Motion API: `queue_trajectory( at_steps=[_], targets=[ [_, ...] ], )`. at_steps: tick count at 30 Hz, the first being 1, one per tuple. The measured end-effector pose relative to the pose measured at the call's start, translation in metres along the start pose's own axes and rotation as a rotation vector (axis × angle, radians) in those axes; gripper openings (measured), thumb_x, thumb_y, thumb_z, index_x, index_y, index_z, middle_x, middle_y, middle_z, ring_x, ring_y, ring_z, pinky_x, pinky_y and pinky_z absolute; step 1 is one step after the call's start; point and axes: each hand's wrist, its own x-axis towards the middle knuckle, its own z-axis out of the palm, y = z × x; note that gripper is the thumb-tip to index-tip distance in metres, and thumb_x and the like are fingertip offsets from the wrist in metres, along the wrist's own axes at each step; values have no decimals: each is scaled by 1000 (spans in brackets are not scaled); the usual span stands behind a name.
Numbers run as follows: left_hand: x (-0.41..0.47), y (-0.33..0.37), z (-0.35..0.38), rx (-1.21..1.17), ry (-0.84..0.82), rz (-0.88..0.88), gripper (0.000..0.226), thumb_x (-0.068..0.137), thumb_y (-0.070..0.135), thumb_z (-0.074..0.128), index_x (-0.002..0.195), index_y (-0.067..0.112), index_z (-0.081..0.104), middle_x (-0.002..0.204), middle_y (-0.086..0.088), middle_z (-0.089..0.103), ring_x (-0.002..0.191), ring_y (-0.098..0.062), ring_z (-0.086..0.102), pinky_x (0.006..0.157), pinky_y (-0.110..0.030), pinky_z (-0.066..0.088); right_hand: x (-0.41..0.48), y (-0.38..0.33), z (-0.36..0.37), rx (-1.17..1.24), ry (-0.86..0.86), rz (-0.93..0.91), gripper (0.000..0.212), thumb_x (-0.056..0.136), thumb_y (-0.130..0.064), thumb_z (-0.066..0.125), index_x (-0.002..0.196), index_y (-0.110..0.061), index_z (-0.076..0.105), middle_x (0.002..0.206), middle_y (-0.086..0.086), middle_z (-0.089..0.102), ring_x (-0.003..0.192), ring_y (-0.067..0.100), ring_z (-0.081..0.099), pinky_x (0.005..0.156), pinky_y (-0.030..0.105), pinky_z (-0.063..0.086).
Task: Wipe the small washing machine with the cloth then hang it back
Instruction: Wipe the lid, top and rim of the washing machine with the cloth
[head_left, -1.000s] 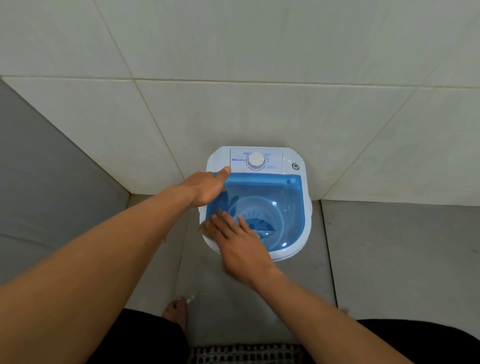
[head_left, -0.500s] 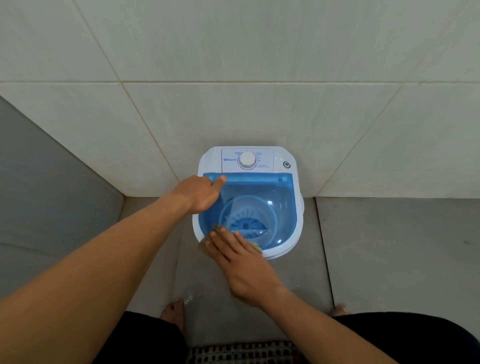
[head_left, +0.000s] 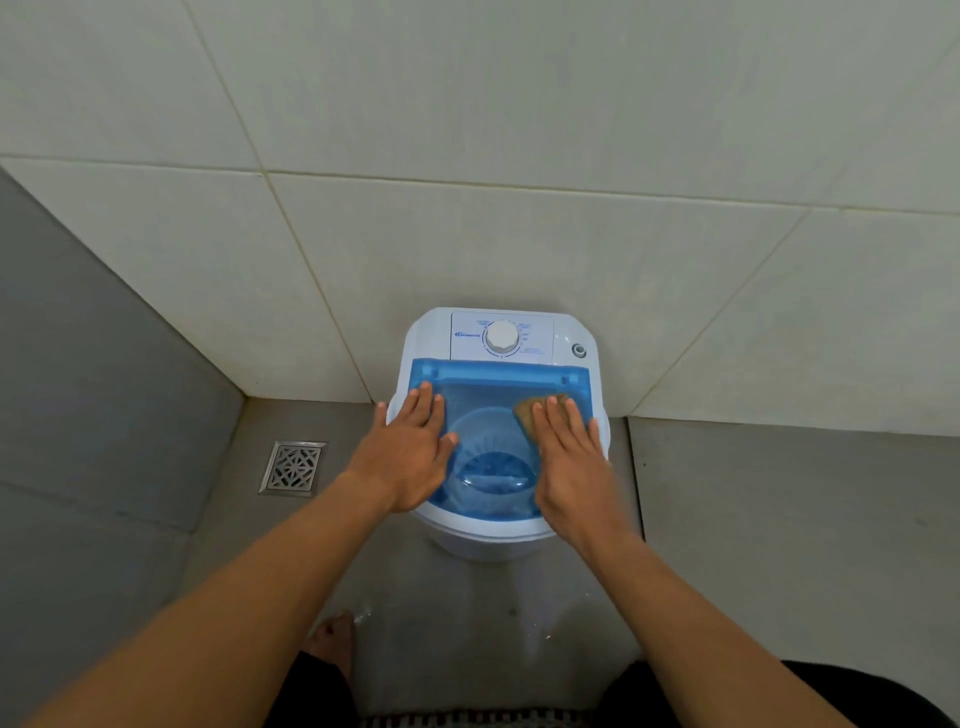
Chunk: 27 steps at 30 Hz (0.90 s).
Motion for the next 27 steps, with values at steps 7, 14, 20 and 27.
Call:
queue_trajectory(
  at_steps=[7,14,20,27],
  targets=[
    [3,-2,-5,-89,19,8,59,104,37,16,155,10,3,163,-7,-6,150,-18,-4,120,-50,3,70,-52,9,-11,-89,-176,76,88,-7,49,154,-19,15,162,1,12,150,20,-5,121,44,2],
    [5,-7,-12,-104,-6,9,57,104,37,18,155,12,11,164,-5,-2,150,-18,1,118,-51,8,63,14,-7,-22,-75,-129,85,77,1,46,154,-22,19,162,0,13,150,17,0,121,43,8],
    [4,-4,-18,-126,-17,-19,58,103,41,18,155,15,15,164,-3,-1,150,-16,4,119,-49,9,31,40,-3,92,110,173,80,73,-1,25,152,-13,26,159,10,23,148,27,12,121,44,13],
    [-1,4,-29,-122,-46,-60,56,104,39,14,155,17,15,163,-1,2,149,-18,12,118,-41,16,-13,-36,19,71,133,113,76,79,-3,30,153,-16,23,161,4,18,148,20,-1,122,42,2]
  ],
)
